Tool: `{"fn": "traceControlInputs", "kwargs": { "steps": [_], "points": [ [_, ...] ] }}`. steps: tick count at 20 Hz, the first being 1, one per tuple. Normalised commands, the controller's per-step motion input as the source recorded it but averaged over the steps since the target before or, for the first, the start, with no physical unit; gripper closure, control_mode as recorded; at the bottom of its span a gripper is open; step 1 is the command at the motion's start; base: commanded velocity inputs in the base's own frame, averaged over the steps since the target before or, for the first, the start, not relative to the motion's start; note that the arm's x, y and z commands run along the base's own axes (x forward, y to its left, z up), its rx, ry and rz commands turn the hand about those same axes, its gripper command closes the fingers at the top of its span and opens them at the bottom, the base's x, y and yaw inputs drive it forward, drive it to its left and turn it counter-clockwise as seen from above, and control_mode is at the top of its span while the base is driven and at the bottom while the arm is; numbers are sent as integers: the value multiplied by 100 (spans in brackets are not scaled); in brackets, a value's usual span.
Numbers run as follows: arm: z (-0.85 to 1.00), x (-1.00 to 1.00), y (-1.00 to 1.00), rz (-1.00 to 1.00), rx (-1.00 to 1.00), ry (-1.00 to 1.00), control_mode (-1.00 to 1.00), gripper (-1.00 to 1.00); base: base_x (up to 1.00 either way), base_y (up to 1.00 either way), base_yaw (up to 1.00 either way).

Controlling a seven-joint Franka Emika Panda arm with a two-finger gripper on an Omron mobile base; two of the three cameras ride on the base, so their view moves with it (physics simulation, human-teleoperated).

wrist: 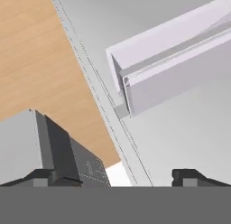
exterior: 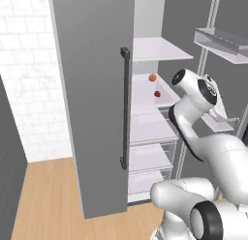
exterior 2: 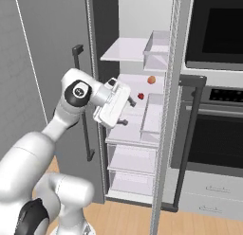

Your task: Take the strawberry from the fridge and place it on top of the pancake, located on the dining counter.

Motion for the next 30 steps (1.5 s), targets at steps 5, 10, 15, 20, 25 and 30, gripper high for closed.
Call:
{"fn": "traceControlInputs", "kwargs": {
  "steps": [5,10,15,20,25,30],
  "points": [
    [-16,40,100,-3,16,-37,-100,-100,0,0,0],
    [-39,42,92,-28,45,-47,-100,-100,0,0,0],
    [-57,2,56,-41,67,-43,-100,-100,0,0,0],
    [-23,-36,65,-47,49,-40,-100,-100,0,0,0],
    [6,-83,60,-30,21,-19,-100,-100,0,0,0],
    [22,-87,4,-13,24,-9,-100,-100,0,0,0]
  ]
}}
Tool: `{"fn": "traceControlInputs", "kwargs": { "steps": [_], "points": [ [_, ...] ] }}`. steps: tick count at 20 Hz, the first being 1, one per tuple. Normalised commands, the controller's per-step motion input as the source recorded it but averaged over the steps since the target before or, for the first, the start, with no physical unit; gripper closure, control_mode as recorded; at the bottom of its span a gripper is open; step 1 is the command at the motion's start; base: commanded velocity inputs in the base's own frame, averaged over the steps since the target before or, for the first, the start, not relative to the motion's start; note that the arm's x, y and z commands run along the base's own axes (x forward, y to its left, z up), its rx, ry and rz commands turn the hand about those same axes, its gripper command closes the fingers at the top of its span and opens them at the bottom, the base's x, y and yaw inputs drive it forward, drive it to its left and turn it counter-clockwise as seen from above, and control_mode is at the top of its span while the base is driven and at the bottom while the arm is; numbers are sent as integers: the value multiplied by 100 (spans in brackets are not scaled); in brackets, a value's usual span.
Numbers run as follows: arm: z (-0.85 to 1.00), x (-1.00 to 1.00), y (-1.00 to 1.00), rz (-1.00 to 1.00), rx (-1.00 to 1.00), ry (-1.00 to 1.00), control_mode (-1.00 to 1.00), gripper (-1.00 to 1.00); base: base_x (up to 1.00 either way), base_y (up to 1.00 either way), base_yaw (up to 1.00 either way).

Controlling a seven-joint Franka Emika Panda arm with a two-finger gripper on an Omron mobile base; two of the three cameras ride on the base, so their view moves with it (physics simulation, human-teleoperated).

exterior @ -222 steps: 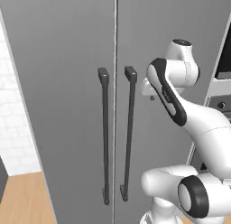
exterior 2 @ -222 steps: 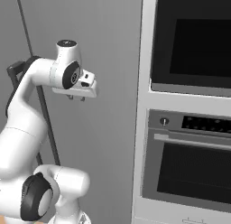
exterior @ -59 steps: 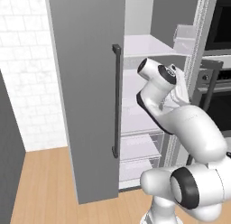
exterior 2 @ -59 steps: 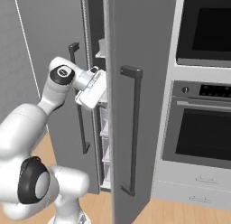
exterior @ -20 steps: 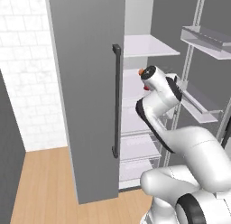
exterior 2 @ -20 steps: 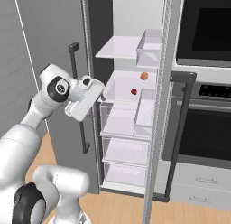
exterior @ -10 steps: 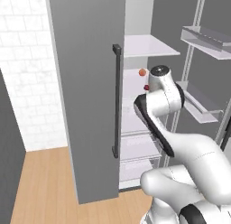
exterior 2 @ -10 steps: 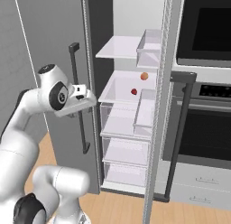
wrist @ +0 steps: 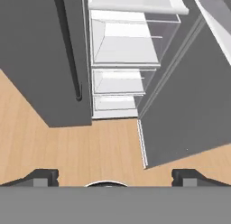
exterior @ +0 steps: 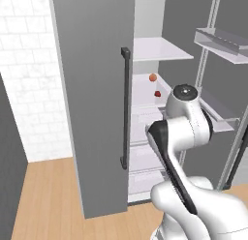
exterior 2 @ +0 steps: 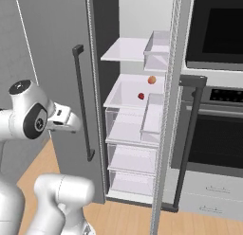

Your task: Take the strawberry from the fridge and place it on top of the pancake, located on the dining counter.

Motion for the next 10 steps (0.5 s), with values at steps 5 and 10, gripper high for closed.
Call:
{"fn": "traceControlInputs", "kwargs": {
  "steps": [5,10],
  "points": [
    [31,-19,-1,0,26,9,-100,-100,0,0,0],
    [29,-24,-5,0,2,24,-100,-100,0,0,0]
  ]
}}
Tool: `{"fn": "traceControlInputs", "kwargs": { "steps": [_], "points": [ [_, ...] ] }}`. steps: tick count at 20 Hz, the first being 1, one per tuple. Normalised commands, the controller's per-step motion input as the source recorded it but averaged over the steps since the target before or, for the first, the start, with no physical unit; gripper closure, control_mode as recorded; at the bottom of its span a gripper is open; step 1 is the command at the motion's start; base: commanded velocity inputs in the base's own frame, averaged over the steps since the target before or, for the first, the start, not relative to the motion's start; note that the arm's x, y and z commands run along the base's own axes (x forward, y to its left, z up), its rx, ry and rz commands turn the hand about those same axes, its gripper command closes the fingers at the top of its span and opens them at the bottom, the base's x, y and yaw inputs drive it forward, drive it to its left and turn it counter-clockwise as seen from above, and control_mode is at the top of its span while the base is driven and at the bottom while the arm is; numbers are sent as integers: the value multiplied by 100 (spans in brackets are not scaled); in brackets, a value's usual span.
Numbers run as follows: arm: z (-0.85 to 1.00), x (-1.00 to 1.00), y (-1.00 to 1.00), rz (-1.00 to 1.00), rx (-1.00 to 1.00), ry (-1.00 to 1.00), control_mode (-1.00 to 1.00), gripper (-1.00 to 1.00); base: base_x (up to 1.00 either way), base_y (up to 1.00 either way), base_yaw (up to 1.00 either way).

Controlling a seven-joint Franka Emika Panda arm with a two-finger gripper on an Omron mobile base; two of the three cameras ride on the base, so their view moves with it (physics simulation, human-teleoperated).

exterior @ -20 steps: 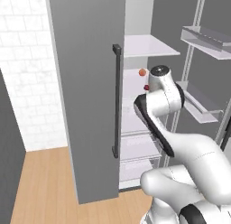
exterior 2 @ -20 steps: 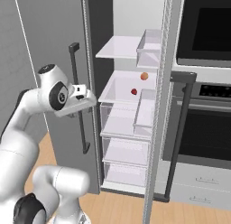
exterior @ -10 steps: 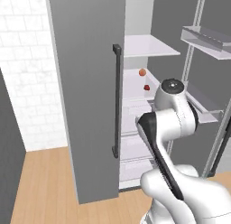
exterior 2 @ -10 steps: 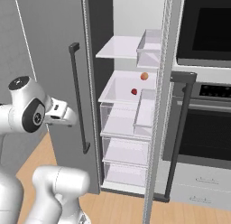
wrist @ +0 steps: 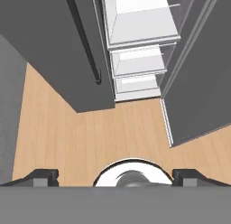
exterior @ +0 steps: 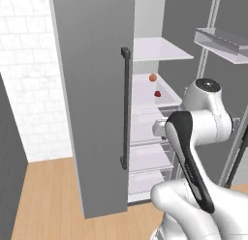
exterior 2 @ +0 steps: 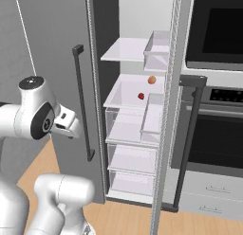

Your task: Take the strawberry from the fridge and place it on top of the pancake, located on the dining counter.

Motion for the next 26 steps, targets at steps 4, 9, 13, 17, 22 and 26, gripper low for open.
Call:
{"fn": "traceControlInputs", "kwargs": {
  "steps": [4,9,13,17,22,26],
  "points": [
    [-31,-44,-30,-2,0,-7,-100,-100,0,0,0],
    [-53,-27,-8,-5,-2,-33,-100,-100,0,0,0],
    [-14,-9,-6,-4,-6,-21,-100,-100,0,0,0],
    [-3,-1,0,0,0,-3,-100,-100,0,0,0],
    [0,0,0,0,0,0,-100,-100,0,0,0],
    [0,0,0,0,0,0,-100,-100,0,0,0]
  ]
}}
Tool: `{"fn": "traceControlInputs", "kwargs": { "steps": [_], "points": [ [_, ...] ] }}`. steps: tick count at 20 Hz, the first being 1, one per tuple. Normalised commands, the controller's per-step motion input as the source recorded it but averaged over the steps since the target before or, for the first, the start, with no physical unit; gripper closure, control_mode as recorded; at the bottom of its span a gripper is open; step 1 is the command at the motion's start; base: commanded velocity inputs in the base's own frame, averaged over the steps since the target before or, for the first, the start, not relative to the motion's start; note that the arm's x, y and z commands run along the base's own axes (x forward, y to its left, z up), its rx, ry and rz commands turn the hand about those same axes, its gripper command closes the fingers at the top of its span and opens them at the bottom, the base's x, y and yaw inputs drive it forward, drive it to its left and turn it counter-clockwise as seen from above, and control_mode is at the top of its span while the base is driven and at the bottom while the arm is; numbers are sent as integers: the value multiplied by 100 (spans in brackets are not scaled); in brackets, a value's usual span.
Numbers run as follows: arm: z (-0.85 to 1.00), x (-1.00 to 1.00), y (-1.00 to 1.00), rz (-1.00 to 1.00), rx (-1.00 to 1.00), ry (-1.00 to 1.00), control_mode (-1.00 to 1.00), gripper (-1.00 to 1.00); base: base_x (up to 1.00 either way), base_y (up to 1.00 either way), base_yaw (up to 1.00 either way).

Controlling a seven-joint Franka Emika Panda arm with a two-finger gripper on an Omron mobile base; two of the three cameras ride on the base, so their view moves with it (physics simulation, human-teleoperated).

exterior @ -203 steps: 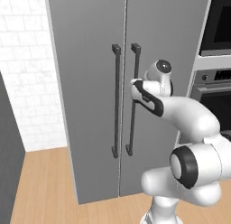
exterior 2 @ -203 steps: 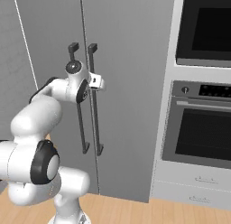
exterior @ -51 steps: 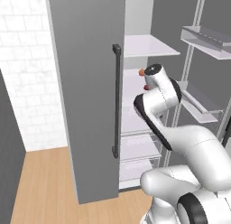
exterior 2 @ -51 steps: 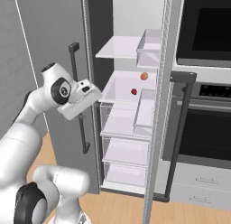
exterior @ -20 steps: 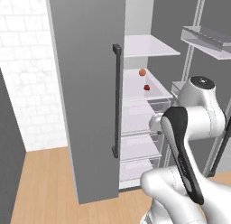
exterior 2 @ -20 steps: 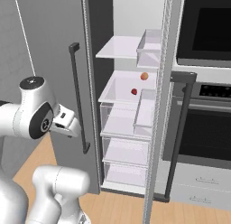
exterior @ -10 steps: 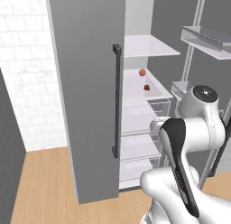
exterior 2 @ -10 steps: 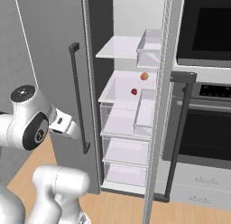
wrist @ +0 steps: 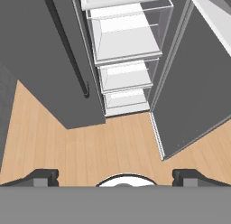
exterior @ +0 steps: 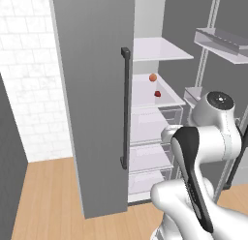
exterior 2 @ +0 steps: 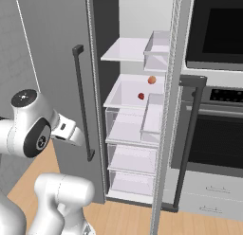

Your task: Take the strawberry from the fridge and place it on top of the pancake, located on the dining counter.

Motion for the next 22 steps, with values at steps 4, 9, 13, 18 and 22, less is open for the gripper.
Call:
{"fn": "traceControlInputs", "kwargs": {
  "steps": [4,9,13,18,22],
  "points": [
    [0,5,0,0,0,0,100,-100,7,0,0],
    [0,0,0,0,0,0,100,-100,58,0,0],
    [0,0,0,0,0,0,100,-100,65,0,1],
    [0,0,0,0,0,0,100,-100,36,-5,3],
    [0,0,0,0,0,0,100,-100,11,-29,2]
  ]
}}
